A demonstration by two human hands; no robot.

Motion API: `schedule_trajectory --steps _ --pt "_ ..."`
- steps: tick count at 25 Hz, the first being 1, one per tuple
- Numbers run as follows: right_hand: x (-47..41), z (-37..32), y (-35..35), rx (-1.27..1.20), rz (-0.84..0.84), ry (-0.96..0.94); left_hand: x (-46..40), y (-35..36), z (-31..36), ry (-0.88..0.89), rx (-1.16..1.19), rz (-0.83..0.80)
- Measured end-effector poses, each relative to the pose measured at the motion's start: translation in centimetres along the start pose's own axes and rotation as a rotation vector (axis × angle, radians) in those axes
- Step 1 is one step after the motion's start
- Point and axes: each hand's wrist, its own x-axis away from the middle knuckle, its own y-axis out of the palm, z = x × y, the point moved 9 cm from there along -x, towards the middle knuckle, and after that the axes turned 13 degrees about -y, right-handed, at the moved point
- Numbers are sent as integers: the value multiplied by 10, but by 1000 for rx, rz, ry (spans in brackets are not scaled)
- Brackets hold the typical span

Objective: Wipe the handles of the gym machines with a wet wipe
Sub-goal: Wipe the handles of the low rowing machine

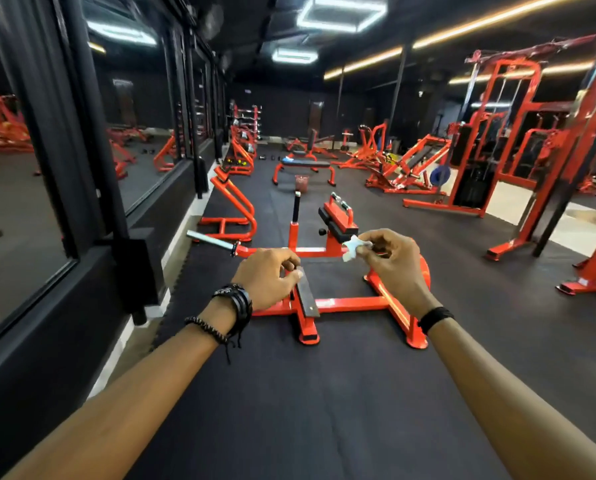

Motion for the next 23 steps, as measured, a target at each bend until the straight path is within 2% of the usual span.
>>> schedule_trajectory --steps 4,11,17,20,23 --pt "-97 68 36 -28 -37 -40 -106 -5 -14 -12 72 95" --pt "-185 246 164 -66 -134 -72 -294 59 -110 -113 -7 110" --pt "-311 388 214 -152 -36 21 -484 92 -151 -141 72 114" --pt "-339 456 240 -154 -18 106 -565 115 -162 -131 90 86" --pt "-342 534 269 -176 39 228 -627 158 -182 -130 77 -7"
